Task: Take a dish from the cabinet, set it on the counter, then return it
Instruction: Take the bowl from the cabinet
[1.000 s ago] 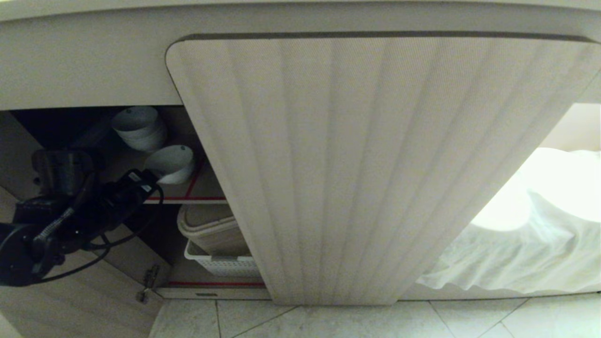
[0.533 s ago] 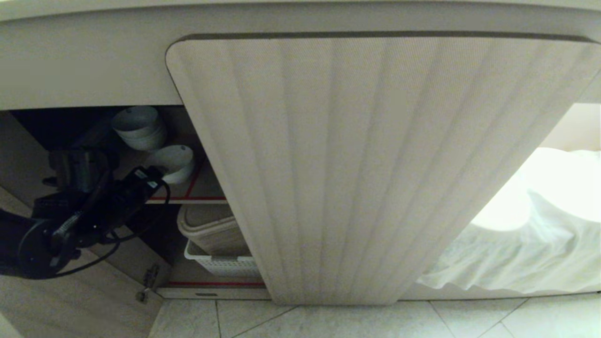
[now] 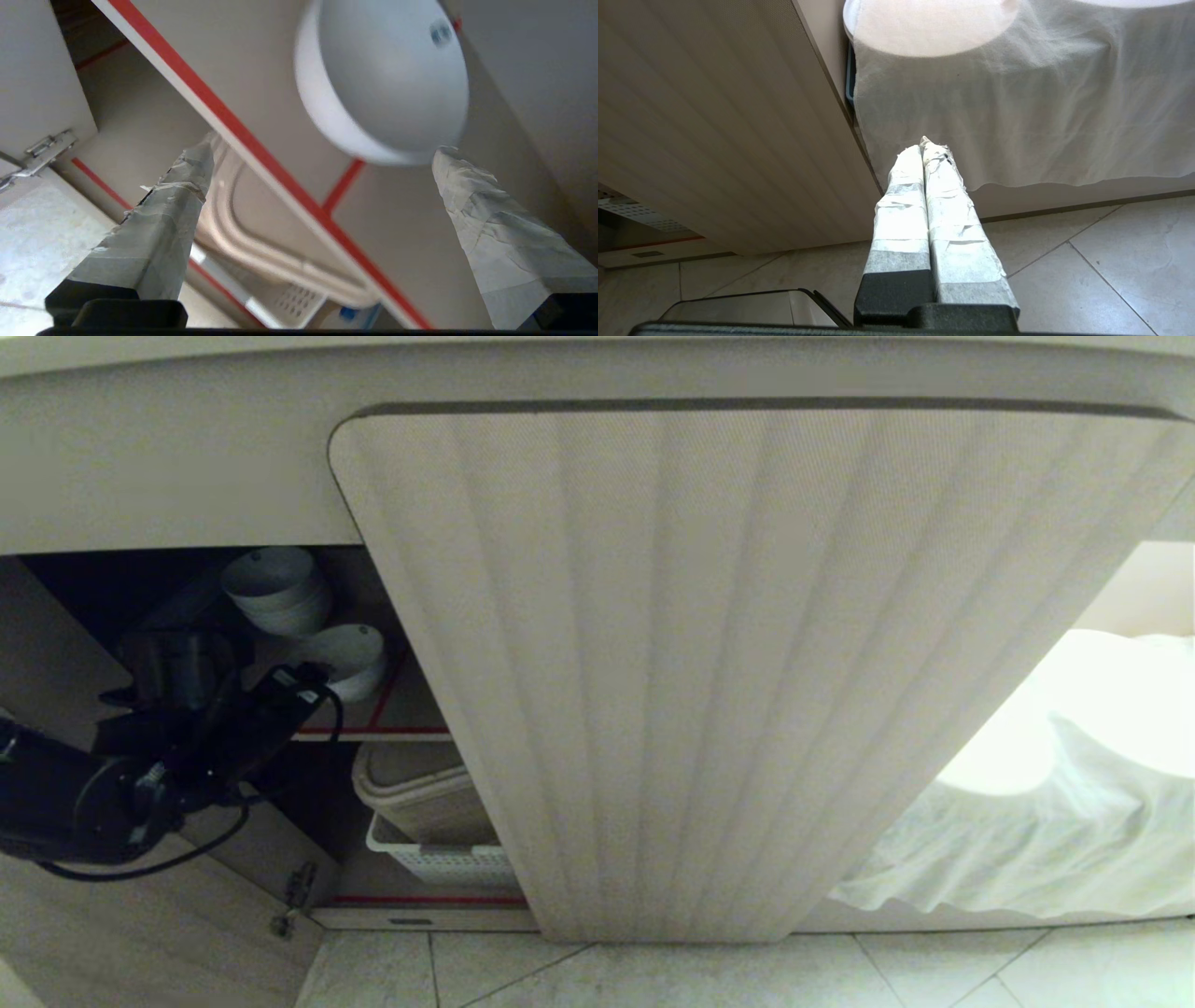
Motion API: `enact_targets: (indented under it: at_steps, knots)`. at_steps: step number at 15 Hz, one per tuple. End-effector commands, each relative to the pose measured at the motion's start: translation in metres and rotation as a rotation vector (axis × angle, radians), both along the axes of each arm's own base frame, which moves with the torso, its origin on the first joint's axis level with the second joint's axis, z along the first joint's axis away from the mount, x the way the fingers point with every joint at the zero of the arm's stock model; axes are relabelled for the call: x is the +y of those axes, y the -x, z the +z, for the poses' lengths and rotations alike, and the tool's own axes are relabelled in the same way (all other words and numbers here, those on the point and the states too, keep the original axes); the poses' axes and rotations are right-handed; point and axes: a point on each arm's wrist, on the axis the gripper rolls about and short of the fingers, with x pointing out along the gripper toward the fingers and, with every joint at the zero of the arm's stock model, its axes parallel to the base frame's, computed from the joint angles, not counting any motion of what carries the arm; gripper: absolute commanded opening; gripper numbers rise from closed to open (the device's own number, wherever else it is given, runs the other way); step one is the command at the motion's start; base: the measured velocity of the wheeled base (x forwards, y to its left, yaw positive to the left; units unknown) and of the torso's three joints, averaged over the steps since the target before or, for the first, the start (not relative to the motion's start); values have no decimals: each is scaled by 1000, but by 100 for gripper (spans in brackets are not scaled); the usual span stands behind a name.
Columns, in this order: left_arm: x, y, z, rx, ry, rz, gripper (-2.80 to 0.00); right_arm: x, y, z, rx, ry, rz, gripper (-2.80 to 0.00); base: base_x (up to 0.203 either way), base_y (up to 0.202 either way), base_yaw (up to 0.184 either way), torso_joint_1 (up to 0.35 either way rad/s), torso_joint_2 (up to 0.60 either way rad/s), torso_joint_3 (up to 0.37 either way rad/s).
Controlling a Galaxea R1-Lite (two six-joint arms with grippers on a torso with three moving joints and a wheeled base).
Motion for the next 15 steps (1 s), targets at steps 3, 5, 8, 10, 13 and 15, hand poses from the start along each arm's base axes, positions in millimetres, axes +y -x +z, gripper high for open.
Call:
enact_targets:
  at_steps: [3, 5, 8, 10, 13, 15]
  knots:
    - [1, -12, -3, -5, 7, 8, 0, 0, 0, 0, -1, -1, 0, -280, 0, 0, 0, 0, 0, 0]
    - [1, -16, -2, -9, 6, 9, 0, 0, 0, 0, -1, -1, 0, -280, 0, 0, 0, 0, 0, 0]
    - [1, -22, 3, -28, 6, 9, 0, 0, 0, 0, -1, -1, 0, -280, 0, 0, 0, 0, 0, 0]
    - [1, -25, 3, -32, 6, 9, 0, 0, 0, 0, -1, -1, 0, -280, 0, 0, 0, 0, 0, 0]
    - [1, -30, 0, -28, 5, 13, 0, 0, 0, 0, -1, -1, 0, -280, 0, 0, 0, 0, 0, 0]
    - [1, -32, 0, -29, 6, 14, 0, 0, 0, 0, -1, -1, 0, -280, 0, 0, 0, 0, 0, 0]
